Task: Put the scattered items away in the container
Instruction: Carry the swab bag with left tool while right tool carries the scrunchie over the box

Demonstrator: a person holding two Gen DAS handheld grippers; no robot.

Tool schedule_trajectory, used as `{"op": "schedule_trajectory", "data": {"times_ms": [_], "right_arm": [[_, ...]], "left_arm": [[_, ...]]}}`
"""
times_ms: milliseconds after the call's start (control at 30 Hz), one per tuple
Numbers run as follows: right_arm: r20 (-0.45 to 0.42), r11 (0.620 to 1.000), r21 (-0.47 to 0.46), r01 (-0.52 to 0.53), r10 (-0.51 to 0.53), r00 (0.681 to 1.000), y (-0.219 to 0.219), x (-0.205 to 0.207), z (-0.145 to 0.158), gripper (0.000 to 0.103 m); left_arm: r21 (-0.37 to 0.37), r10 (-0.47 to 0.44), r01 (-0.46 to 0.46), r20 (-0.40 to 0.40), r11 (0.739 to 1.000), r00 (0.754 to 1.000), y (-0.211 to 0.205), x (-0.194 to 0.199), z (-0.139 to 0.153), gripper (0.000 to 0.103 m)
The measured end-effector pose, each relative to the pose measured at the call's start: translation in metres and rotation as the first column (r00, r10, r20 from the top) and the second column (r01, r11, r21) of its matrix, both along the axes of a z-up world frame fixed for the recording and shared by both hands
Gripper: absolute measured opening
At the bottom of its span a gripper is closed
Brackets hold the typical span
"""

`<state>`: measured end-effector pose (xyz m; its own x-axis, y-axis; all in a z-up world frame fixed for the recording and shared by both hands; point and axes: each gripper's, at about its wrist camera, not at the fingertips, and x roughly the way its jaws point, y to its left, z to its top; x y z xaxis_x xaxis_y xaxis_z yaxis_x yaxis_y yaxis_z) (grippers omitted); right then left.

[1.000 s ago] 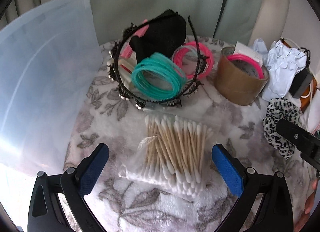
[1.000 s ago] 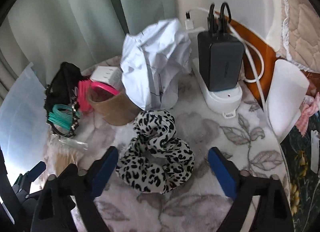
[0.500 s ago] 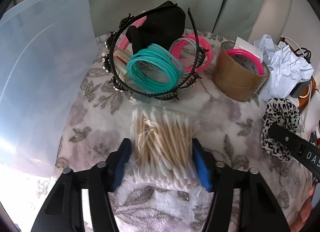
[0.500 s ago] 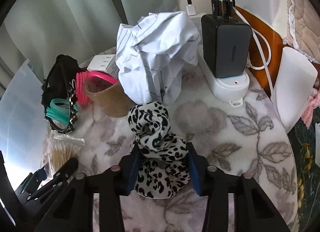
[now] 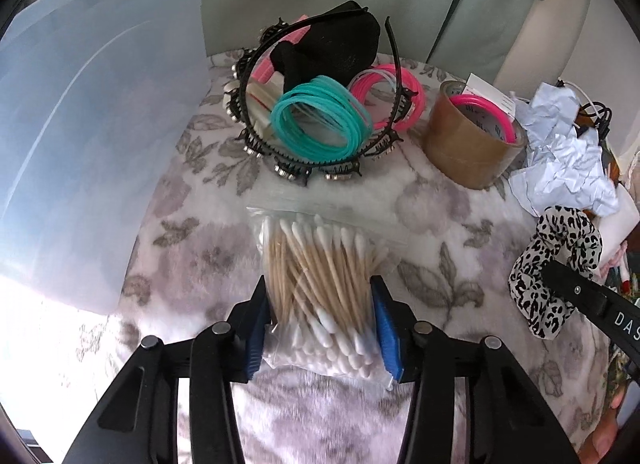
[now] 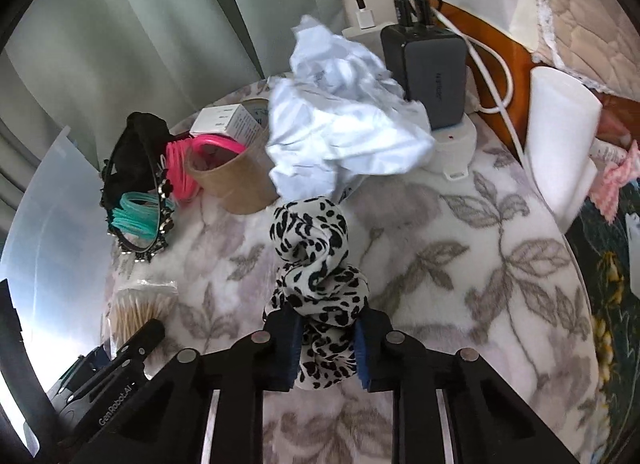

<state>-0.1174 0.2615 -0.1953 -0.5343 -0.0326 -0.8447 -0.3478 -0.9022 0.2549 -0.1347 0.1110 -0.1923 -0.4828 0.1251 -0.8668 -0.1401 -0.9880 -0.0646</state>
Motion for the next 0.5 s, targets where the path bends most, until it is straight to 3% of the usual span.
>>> {"op": "schedule_trajectory", "data": {"times_ms": [133,333,500], "right_arm": [[-0.019,1.000,0.001,0.006,-0.006,1.000,-0.010,0.010,0.010,0.022],[-0.074,1.000,0.016,-0.005,0.006,0.997,0.018,0.033,0.057,0.022],[-0.126,0.999,0.033,-0.018,0.022,0.992,0.027,0.049,0.093,0.022]], "left_arm": [[0.011,0.000,0.000,-0.017,1.000,1.000,-0.006,0.008,0.010,0.048],[0.037,0.004,-0.001,-0.070,0.999,0.998,0.003,0.023,0.044,0.048],[0.076,0.019,-0.010,-0.121,0.997,0.993,-0.015,0.031,0.068,0.048]]}}
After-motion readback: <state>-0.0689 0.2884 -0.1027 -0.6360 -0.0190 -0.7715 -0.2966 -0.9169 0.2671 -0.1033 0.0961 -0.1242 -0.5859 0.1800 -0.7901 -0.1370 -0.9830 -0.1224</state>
